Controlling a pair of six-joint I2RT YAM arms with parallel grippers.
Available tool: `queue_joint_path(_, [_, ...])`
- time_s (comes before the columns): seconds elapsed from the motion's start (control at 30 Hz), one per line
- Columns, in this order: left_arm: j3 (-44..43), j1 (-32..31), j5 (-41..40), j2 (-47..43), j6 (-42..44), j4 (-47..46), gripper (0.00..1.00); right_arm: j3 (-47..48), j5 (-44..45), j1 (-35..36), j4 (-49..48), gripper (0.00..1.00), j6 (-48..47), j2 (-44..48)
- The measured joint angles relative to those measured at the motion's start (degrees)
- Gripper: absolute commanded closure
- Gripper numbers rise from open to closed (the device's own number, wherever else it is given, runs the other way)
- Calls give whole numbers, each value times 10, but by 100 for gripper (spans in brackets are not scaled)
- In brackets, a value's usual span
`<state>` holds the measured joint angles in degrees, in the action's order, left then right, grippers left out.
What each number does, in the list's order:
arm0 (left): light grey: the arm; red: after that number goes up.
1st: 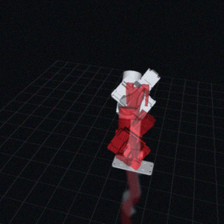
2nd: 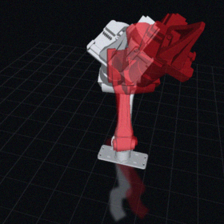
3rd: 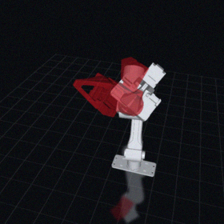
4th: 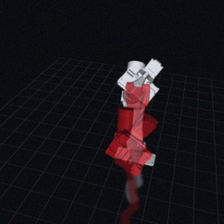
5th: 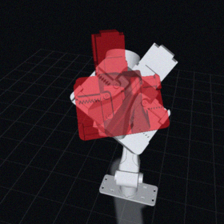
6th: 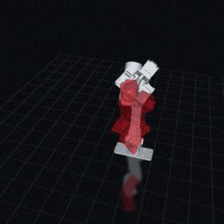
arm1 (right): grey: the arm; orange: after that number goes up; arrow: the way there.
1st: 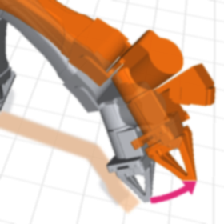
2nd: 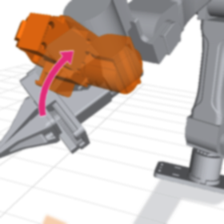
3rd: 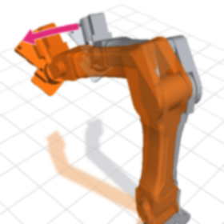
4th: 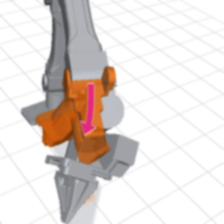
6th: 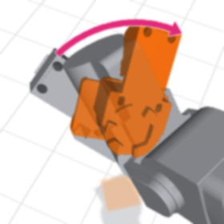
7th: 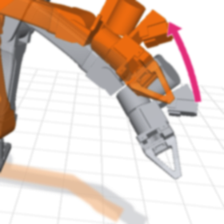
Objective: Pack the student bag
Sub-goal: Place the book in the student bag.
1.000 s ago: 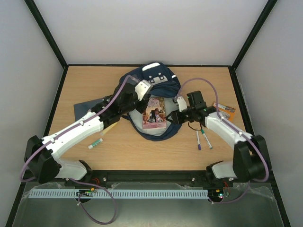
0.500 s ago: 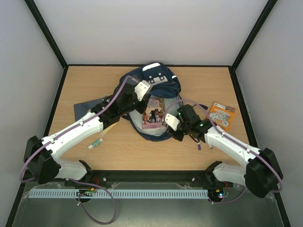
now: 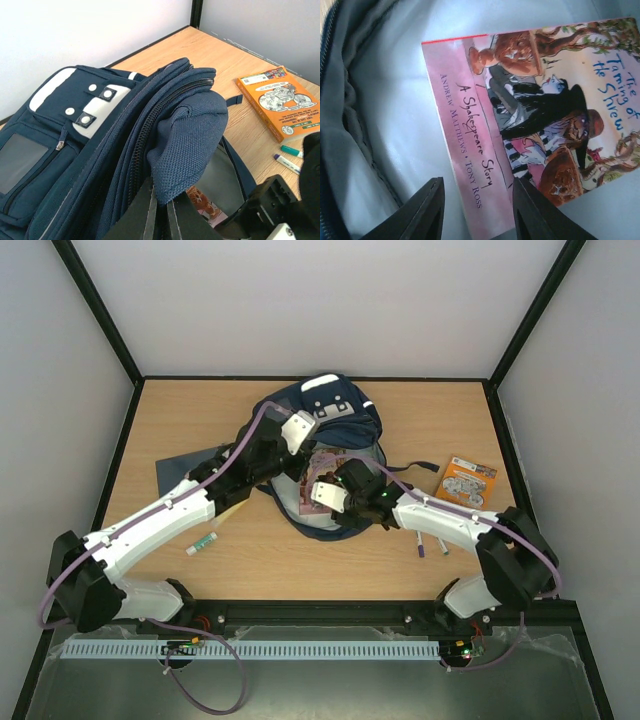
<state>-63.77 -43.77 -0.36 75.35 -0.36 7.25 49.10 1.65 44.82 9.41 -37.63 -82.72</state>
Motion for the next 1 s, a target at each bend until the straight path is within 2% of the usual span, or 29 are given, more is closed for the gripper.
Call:
queue_joint_path(0.1, [2,0,-3,-4,2,0,98,1,2,2,-8,52,-18,-20])
queue_joint_path(0.33, [2,0,-11,-6,6,0,98,1,13,2,-30,50,-46,-56])
queue_joint_path(0.8, [2,0,-7,-6,6,0,98,14,120,0,-151,65,-15,-133])
queue_joint_path(1.0, [2,0,-5,-6,6,0,98,14,155,-10,-206,69,-36,-153])
